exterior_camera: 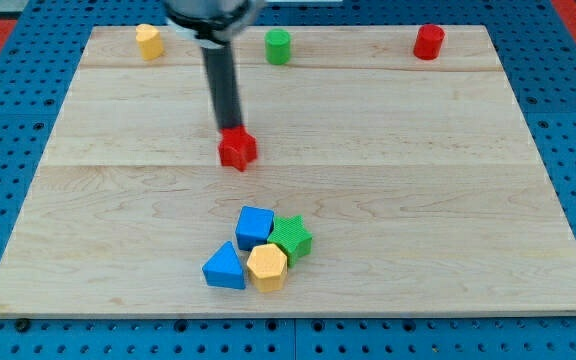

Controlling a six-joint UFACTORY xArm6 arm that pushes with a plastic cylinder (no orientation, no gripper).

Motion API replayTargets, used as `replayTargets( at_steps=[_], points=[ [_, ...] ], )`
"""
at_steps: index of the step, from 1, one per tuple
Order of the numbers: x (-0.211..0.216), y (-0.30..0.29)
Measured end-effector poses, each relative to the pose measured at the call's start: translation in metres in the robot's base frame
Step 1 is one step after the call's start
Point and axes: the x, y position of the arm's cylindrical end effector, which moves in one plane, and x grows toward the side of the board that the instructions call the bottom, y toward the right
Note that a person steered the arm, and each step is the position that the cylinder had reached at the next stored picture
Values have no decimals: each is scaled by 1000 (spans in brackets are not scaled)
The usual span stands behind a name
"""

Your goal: Move the green circle towards the yellow heart

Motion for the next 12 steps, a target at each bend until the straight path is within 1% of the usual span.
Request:
replayTargets(
  at_steps=[2,3,4,5,6,8,10,11,12],
  points=[
    [59,13],
    [63,5],
    [3,34],
    [-49,102],
    [-118,133],
    [-203,109],
    [-140,47],
    [-171,42],
    [-193,39]
  ],
)
